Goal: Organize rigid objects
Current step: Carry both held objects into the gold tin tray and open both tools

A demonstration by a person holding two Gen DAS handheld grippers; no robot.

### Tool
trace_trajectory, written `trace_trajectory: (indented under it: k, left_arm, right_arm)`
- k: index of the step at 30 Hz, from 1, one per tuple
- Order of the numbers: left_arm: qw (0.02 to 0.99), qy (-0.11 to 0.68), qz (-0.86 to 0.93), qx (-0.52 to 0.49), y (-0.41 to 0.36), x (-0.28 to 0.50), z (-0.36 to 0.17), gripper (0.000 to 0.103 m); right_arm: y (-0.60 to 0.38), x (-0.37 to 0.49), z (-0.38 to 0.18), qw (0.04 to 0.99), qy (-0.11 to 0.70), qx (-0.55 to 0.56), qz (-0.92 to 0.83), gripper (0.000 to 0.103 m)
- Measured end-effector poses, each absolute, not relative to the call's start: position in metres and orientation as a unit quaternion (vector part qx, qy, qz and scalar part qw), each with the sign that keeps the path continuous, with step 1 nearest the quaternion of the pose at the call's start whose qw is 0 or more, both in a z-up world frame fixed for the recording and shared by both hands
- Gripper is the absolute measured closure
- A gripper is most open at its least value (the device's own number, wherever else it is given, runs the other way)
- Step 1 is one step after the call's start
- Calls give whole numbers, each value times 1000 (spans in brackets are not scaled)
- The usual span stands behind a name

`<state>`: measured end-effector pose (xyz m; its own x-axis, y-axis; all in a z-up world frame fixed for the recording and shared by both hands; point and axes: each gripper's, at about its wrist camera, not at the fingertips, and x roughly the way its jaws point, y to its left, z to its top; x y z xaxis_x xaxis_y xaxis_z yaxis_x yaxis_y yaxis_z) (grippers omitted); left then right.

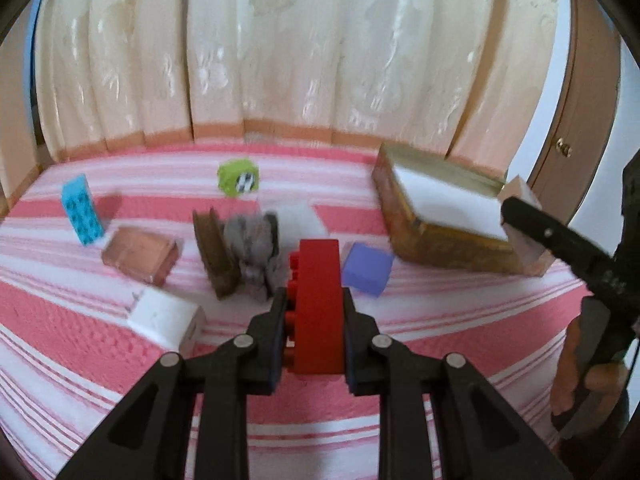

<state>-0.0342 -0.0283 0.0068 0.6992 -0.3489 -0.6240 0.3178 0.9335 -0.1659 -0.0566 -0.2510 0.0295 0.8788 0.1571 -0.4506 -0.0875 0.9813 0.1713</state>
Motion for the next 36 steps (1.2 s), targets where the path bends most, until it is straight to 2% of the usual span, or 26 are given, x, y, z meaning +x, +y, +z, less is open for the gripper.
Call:
trace_trajectory:
  k: [6, 22, 36]
  left_arm:
    - [927, 317, -200, -9, -58, -32, 27, 82]
    - [923, 291, -251, 33, -161, -9, 49, 82]
    - [905, 308, -289, 51, -258, 22, 32, 82]
  right_arm:
    - [-278, -66, 40, 976, 203, 75, 18, 12]
    - [-369, -68, 38, 974, 191, 46, -109, 12]
    - [-408, -41, 24, 956, 234, 39, -174, 12]
